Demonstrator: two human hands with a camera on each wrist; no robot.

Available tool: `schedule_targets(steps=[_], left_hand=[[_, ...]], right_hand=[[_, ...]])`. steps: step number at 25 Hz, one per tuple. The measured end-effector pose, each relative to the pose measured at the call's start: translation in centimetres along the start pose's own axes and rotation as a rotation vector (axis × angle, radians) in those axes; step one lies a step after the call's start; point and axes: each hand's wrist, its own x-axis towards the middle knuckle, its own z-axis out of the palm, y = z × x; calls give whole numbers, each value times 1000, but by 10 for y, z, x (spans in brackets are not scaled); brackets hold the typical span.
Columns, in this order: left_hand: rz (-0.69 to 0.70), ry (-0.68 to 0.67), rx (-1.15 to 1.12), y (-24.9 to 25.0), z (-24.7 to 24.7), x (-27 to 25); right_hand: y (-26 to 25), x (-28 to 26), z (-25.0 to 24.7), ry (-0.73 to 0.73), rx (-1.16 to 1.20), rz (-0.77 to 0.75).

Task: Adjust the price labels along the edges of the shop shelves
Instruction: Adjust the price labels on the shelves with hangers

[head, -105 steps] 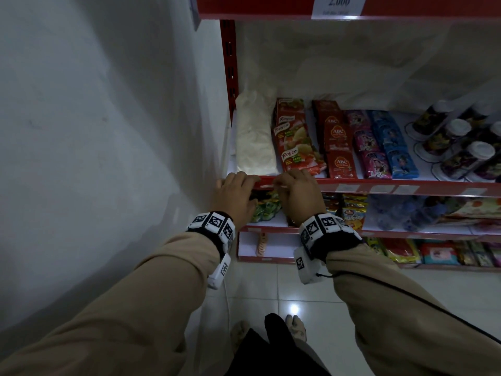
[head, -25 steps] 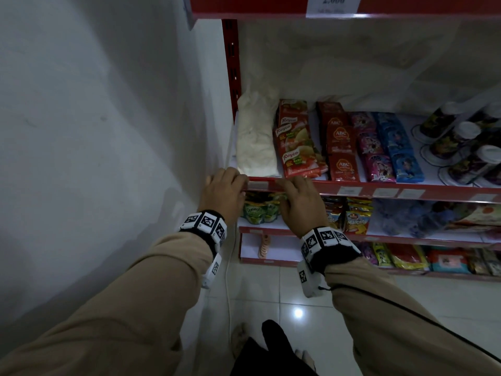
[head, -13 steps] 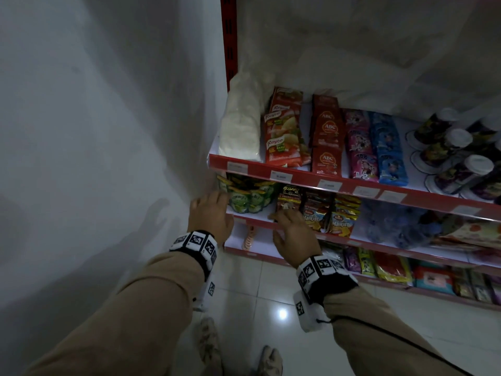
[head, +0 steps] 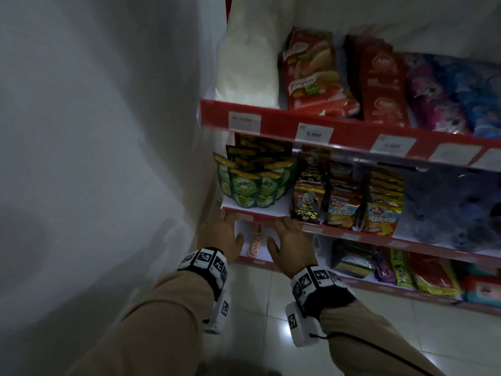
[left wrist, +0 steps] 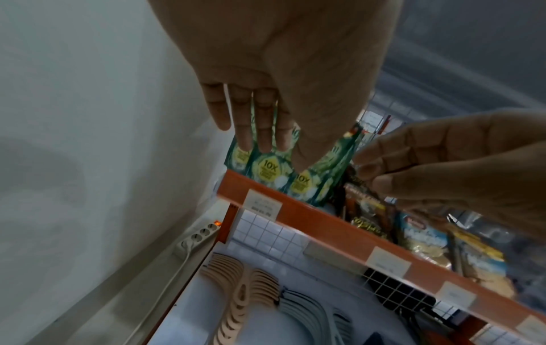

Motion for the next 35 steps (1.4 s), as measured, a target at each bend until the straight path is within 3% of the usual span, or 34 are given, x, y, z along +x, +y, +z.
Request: schedule_targets(steps=[4, 9, 14, 17, 20, 28, 35], left_hand=[[25, 173, 8, -29, 71, 43], [145, 701, -223, -42, 140, 65], [205, 982, -336, -39, 186, 77], [253, 1017, -460, -38, 191, 76], [251, 973, -539, -39, 186, 72], [88, 863, -705, -28, 187, 61], [7, 904, -536, -40, 179, 55]], right_hand=[[39, 25, 68, 151, -106, -110], [73, 47, 127, 469, -243, -233], [95, 61, 161, 773, -272, -334], [97, 63, 168, 856, -259, -362], [91, 62, 166, 851, -301, -348], [85, 59, 173, 832, -344, -322], [74, 59, 172, 833, -309, -333]])
